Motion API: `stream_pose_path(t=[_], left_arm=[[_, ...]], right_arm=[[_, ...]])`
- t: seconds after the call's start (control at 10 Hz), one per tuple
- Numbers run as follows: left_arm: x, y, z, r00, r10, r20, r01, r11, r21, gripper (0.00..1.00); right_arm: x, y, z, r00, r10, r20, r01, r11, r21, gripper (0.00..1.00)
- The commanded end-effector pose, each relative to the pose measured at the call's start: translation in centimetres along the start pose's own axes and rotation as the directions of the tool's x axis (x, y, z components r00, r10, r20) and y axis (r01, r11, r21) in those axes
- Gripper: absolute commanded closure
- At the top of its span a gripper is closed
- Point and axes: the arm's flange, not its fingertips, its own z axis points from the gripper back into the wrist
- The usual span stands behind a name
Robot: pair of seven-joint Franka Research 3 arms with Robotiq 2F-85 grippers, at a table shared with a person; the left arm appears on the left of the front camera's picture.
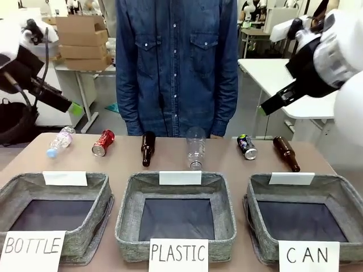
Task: Sort the can waste into the basket.
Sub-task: Pick up the can waste from the table and place it in the right Fabric basket.
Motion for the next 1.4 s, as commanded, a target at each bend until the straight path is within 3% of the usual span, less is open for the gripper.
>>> stream_pose_path(t=[0.0,0.1,0.2,0.3,0.4,0.5,0.6,0.7,0.8,0.9,1.0,1.1,1.2,1.3], left_arm=[[0.2,-0.7,0.9,0.998,-0.031,0.055,0.045,0.960,-0.276,0.00],[-0.4,0.4,0.5,0.995,0.101,0.001,-0.089,0.883,-0.461,0.00],[-1.7,2.6,0.2,0.950,0.297,-0.098,-0.283,0.682,-0.675,0.00],[-3.1,4.4,-0.4,0.844,0.442,-0.303,-0.503,0.457,-0.734,0.00],[-4.5,5.9,-1.0,0.710,0.562,-0.426,-0.666,0.336,-0.666,0.00],[-5.9,7.3,-1.1,0.604,0.657,-0.452,-0.725,0.216,-0.654,0.00],[-7.4,8.9,-1.2,0.504,0.722,-0.474,-0.750,0.093,-0.655,0.00],[-8.9,10.2,-1.5,0.447,0.751,-0.486,-0.757,0.027,-0.653,0.00],[-10.7,11.5,-1.3,0.409,0.776,-0.480,-0.739,-0.027,-0.674,0.00],[-12.3,12.6,-1.0,0.352,0.816,-0.458,-0.737,-0.060,-0.674,0.00],[-13.3,13.2,-0.8,0.326,0.834,-0.445,-0.743,-0.065,-0.666,0.00],[-13.3,13.4,-0.4,0.341,0.839,-0.424,-0.761,-0.018,-0.649,0.00],[-12.8,13.2,0.3,0.387,0.843,-0.372,-0.783,0.087,-0.616,0.00],[-15.3,14.7,-1.4,0.348,0.821,-0.452,-0.750,-0.045,-0.660,0.00]], right_arm=[[-0.2,-0.1,-1.0,0.998,-0.042,-0.041,0.043,0.999,0.027,0.00],[-0.7,-1.4,-1.1,0.987,-0.155,-0.048,0.160,0.979,0.126,0.00],[-1.4,-4.2,-1.0,0.911,-0.390,-0.134,0.412,0.847,0.335,0.00],[-2.3,-7.1,-1.0,0.756,-0.546,-0.361,0.654,0.601,0.459,0.00],[-3.6,-9.8,-1.3,0.601,-0.632,-0.489,0.792,0.389,0.471,0.00],[-5.1,-12.3,-1.5,0.491,-0.667,-0.561,0.846,0.212,0.489,0.00],[-6.6,-14.3,-1.6,0.431,-0.683,-0.590,0.850,0.089,0.518,0.00],[-7.8,-15.2,-1.4,0.441,-0.683,-0.582,0.809,0.020,0.588,0.00],[-8.8,-15.5,-0.8,0.440,-0.681,-0.585,0.795,-0.007,0.606,0.00],[-9.4,-15.9,-0.5,0.428,-0.697,-0.576,0.792,-0.018,0.611,0.00],[-10.0,-16.5,-0.5,0.397,-0.722,-0.567,0.796,-0.037,0.605,0.00],[-9.8,-16.3,-0.9,0.383,-0.724,-0.574,0.810,-0.035,0.585,0.00],[-10.1,-17.0,-0.2,0.498,-0.665,-0.556,0.764,0.033,0.645,0.00],[-10.1,-17.0,-0.2,0.498,-0.665,-0.556,0.764,0.033,0.645,0.00]])
